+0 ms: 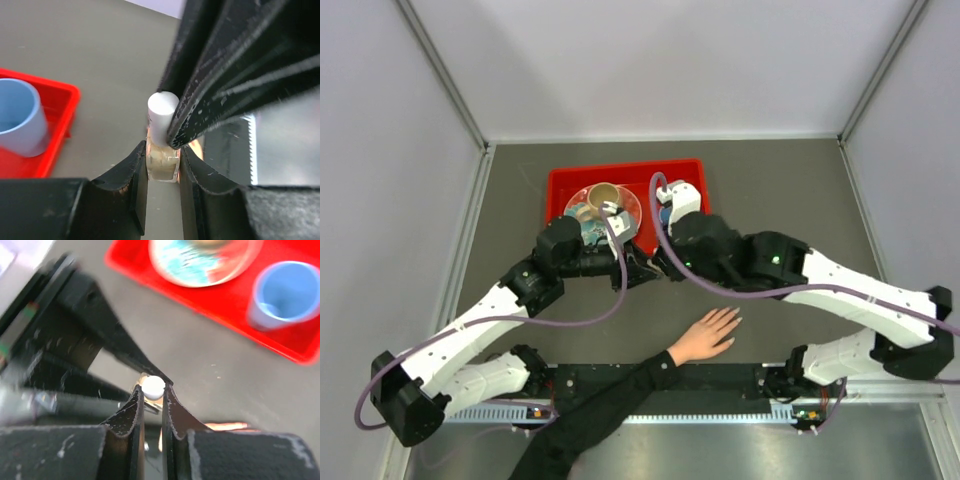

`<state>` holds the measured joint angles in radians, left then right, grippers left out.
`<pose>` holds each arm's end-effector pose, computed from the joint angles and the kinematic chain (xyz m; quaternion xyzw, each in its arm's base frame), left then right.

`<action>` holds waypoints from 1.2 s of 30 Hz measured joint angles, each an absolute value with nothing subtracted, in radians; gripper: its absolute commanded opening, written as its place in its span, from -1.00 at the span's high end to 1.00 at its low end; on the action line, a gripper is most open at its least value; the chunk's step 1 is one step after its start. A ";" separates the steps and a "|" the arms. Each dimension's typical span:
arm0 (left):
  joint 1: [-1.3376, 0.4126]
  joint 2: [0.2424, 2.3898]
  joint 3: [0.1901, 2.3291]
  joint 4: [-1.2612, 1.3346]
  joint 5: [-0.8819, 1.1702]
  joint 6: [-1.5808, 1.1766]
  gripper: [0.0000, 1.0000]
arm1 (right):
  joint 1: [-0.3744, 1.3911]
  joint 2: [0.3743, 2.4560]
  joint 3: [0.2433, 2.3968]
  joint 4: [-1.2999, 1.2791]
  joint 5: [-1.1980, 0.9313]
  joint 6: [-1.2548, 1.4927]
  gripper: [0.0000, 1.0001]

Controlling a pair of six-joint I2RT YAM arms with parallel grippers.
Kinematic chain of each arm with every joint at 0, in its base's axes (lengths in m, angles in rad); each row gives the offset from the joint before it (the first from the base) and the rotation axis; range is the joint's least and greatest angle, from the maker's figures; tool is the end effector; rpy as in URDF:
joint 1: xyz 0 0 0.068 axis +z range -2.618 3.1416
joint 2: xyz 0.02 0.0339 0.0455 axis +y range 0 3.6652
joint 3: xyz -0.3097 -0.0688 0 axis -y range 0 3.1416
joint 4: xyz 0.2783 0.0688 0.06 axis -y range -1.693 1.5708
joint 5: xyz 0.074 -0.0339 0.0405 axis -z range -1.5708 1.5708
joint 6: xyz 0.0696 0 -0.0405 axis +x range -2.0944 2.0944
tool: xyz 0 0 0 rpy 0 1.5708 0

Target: Paint the nails

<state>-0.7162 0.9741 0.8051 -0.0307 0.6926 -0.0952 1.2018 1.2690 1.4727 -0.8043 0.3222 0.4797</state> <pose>0.1635 -0.2012 0.3567 0.4271 0.6276 -0.4764 0.4435 0.1302 0.2755 0.4451 -0.2385 0.8433 0.2483 0.4127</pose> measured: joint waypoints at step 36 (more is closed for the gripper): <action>-0.711 0.996 0.798 0.111 1.006 -0.147 1.00 | 0.952 1.176 1.451 -0.770 -0.442 0.169 0.03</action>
<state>-0.7113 0.9958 0.7982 0.1112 1.0061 -0.1474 0.9524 1.1763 1.4509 -0.7696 -0.4419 0.1688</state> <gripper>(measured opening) 0.310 0.539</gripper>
